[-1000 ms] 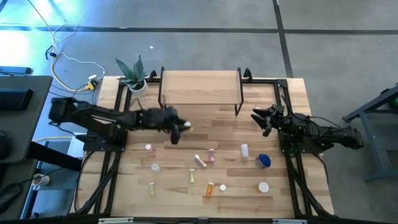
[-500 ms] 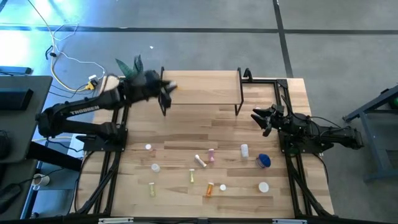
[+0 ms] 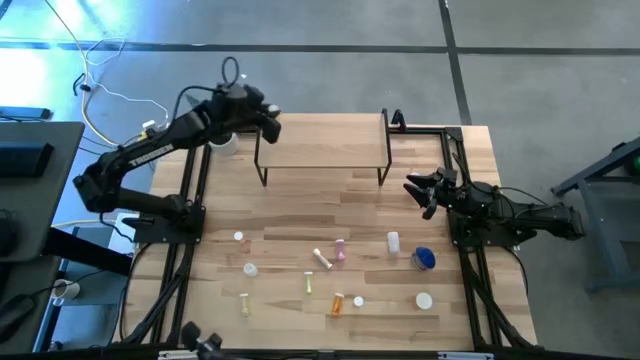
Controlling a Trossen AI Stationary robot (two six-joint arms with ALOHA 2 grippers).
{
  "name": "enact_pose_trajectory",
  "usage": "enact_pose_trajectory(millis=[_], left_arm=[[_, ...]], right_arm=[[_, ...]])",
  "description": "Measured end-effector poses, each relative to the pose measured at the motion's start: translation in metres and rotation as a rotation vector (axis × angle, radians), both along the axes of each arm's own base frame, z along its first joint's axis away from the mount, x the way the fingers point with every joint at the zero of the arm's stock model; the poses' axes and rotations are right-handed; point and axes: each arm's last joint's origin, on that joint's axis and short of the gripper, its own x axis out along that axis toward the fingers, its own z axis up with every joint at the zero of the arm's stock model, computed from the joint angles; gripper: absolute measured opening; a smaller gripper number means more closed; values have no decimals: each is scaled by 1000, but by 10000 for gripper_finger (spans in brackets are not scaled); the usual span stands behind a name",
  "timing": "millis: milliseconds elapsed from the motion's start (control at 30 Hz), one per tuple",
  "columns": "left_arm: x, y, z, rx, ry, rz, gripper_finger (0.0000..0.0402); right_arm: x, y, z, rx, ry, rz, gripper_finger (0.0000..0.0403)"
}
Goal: Pick and place medicine bottles onto shelf by color
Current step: Put the top small orange pill bottle on the shelf
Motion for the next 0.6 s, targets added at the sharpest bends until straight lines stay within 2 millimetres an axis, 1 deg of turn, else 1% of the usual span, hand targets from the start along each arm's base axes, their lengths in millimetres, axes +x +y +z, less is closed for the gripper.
enact_pose_trajectory(millis=[133, 333, 467, 600], left_arm=[[14, 10, -20, -33, 73, 17, 113], [23, 21, -39, -65, 131, 47, 113], [23, 26, -45, -82, 143, 74, 113], [23, 28, -44, -72, 122, 85, 113]], right_arm=[[0, 0, 0, 0, 0, 1, 181], [0, 0, 0, 0, 0, 1, 181], [0, 0, 0, 0, 0, 1, 181], [0, 0, 0, 0, 0, 0, 181]])
